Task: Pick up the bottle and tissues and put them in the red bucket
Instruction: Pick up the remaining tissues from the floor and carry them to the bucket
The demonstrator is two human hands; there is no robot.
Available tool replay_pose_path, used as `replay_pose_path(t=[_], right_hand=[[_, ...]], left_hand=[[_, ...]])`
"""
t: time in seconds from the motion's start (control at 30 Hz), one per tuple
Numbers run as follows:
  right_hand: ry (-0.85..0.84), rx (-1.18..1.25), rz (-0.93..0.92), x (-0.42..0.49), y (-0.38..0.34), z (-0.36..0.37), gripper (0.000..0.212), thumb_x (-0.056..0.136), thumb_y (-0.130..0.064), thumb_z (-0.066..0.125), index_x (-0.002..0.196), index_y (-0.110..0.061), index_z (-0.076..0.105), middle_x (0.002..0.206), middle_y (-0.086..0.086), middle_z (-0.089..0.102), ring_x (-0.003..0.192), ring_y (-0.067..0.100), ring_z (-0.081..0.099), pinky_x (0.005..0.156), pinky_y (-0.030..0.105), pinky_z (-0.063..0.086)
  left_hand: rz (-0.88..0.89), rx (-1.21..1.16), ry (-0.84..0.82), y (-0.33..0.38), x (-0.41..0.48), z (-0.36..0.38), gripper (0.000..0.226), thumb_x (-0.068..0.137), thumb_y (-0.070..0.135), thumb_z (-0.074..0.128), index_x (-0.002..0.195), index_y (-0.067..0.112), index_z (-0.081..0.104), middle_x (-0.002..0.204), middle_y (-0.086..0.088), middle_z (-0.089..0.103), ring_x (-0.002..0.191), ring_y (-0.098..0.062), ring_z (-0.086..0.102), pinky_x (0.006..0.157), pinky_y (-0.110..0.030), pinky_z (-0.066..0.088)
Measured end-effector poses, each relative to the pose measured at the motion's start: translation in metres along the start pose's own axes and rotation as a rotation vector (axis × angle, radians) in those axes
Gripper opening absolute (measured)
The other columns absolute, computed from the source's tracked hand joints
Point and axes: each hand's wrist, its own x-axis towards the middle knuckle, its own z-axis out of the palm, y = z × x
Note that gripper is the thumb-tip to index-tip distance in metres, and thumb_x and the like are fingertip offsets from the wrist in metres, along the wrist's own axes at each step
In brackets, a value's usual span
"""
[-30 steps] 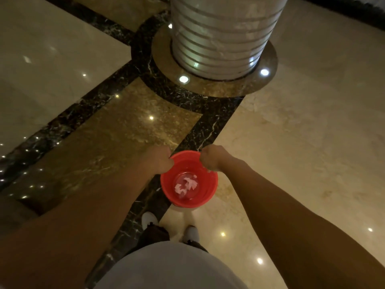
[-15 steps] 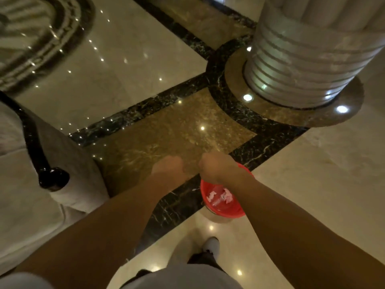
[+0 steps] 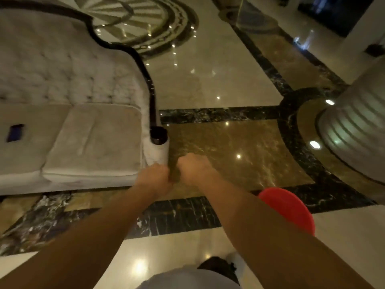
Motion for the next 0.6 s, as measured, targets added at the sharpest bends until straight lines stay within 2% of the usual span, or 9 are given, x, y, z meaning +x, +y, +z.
replay_pose_path(t=[0.1, 0.23, 0.33, 0.43, 0.53, 0.6], right_hand=[[-0.014, -0.039, -0.126, 0.029, -0.097, 0.005, 0.025, 0.090, -0.021, 0.058, 0.114, -0.015, 0.059, 0.110, 0.011, 0.059, 0.095, 0.029, 0.059, 0.071, 0.037, 0.045], [-0.042, -0.096, -0.385, 0.062, -0.230, 0.010, 0.026, 0.091, -0.023, 0.053, 0.115, -0.015, 0.059, 0.114, 0.012, 0.059, 0.099, 0.030, 0.059, 0.078, 0.038, 0.048], [-0.058, -0.144, -0.565, 0.085, -0.325, 0.015, 0.029, 0.092, -0.027, 0.050, 0.118, -0.016, 0.057, 0.117, 0.012, 0.061, 0.103, 0.031, 0.059, 0.083, 0.040, 0.048], [-0.109, -0.239, -0.732, 0.107, -0.406, 0.027, 0.030, 0.092, -0.032, 0.050, 0.116, -0.014, 0.056, 0.116, 0.013, 0.061, 0.102, 0.033, 0.058, 0.074, 0.036, 0.044], [-0.157, -0.334, -0.864, 0.131, -0.490, 0.044, 0.024, 0.092, -0.032, 0.050, 0.103, -0.013, 0.059, 0.104, 0.012, 0.063, 0.086, 0.030, 0.059, 0.063, 0.033, 0.041], [-0.198, -0.344, -0.935, 0.148, -0.543, 0.054, 0.022, 0.091, -0.032, 0.049, 0.101, -0.014, 0.056, 0.101, 0.011, 0.062, 0.081, 0.029, 0.056, 0.061, 0.034, 0.039]], left_hand=[[-0.236, -0.010, 0.011, -0.104, -0.053, 0.001, 0.021, 0.083, 0.043, 0.050, 0.084, 0.023, 0.056, 0.093, -0.008, 0.064, 0.080, -0.026, 0.059, 0.067, -0.033, 0.046], [-0.623, -0.071, -0.018, -0.239, -0.142, 0.004, 0.041, 0.078, 0.045, 0.057, 0.110, 0.019, 0.061, 0.111, -0.009, 0.065, 0.101, -0.031, 0.063, 0.079, -0.039, 0.050], [-0.844, -0.097, -0.048, -0.314, -0.213, 0.018, 0.034, 0.079, 0.036, 0.053, 0.107, 0.020, 0.063, 0.108, -0.007, 0.066, 0.096, -0.029, 0.064, 0.070, -0.035, 0.051], [-1.007, -0.134, -0.102, -0.363, -0.269, 0.032, 0.029, 0.082, 0.034, 0.050, 0.105, 0.018, 0.060, 0.104, -0.007, 0.064, 0.091, -0.028, 0.062, 0.062, -0.031, 0.043], [-1.131, -0.203, -0.160, -0.409, -0.305, 0.045, 0.032, 0.082, 0.032, 0.050, 0.108, 0.015, 0.059, 0.107, -0.009, 0.063, 0.092, -0.029, 0.062, 0.064, -0.032, 0.044], [-1.193, -0.244, -0.163, -0.442, -0.316, 0.050, 0.032, 0.082, 0.031, 0.050, 0.108, 0.015, 0.060, 0.108, -0.009, 0.062, 0.094, -0.029, 0.062, 0.064, -0.032, 0.043]])
